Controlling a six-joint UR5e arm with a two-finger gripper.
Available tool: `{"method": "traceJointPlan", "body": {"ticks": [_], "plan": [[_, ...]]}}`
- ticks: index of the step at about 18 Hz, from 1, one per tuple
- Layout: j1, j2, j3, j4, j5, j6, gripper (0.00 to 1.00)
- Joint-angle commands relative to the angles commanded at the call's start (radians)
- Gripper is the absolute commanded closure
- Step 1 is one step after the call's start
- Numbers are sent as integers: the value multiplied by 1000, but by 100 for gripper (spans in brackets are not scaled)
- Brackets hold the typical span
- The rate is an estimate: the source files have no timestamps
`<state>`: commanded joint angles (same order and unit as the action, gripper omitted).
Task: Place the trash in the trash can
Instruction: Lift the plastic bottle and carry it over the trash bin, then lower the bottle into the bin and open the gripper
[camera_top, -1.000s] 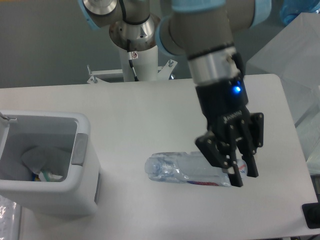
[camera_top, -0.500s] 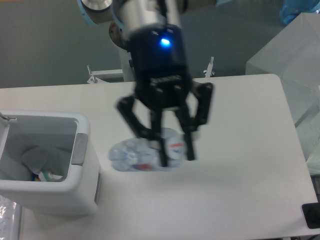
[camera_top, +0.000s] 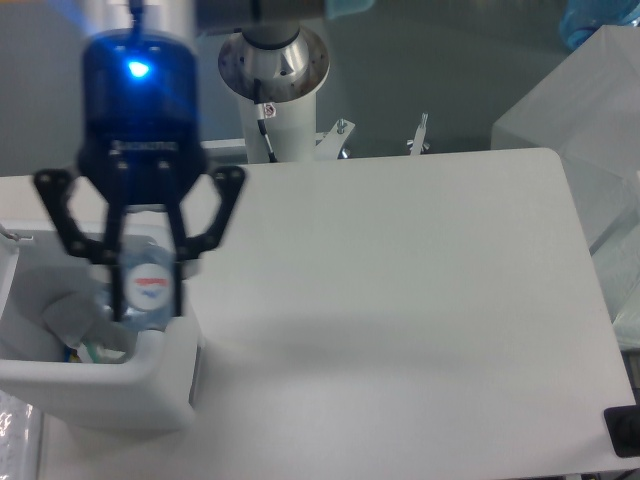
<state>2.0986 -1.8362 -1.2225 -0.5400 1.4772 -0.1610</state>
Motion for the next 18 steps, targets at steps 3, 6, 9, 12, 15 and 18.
{"method": "traceJointPlan", "body": {"ticks": [3, 6, 9, 12, 15, 18], "plan": [[-9, -2, -12, 0, 2, -2, 64], [-35, -2, -51, 0, 2, -3, 64], [-45, 5, -89, 0, 2, -3, 63], [-58, 9, -100, 0, 2, -11, 62], [-61, 23, -136, 0, 2, -9, 62], [-63, 32, -163, 0, 2, -8, 61]]}}
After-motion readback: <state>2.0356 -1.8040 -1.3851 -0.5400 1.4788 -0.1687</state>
